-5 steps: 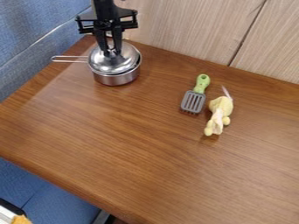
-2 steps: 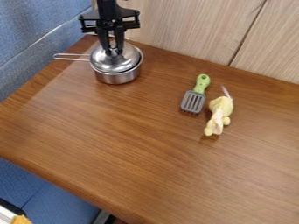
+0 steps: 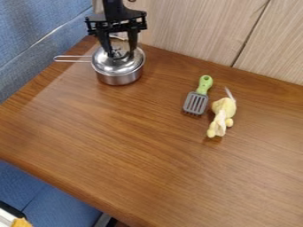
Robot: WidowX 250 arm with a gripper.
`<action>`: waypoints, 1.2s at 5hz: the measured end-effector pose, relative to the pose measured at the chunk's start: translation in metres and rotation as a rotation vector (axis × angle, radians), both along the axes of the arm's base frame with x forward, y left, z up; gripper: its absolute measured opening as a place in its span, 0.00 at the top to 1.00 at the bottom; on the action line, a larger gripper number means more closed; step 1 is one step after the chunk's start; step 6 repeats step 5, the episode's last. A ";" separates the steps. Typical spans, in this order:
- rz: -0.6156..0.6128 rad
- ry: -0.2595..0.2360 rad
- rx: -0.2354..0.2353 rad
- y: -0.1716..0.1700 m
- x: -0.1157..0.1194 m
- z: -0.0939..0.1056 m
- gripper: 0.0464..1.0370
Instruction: Put the lid on the silver pot in the left side of table
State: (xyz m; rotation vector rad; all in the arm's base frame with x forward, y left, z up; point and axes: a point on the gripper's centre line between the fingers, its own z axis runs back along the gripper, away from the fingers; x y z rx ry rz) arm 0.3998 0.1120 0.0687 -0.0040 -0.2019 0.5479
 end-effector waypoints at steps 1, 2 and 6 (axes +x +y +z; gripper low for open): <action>-0.004 0.008 0.000 -0.002 -0.004 -0.001 0.03; -0.005 -0.005 0.004 -0.006 -0.004 0.004 0.03; 0.004 -0.135 0.040 -0.009 -0.018 0.065 0.04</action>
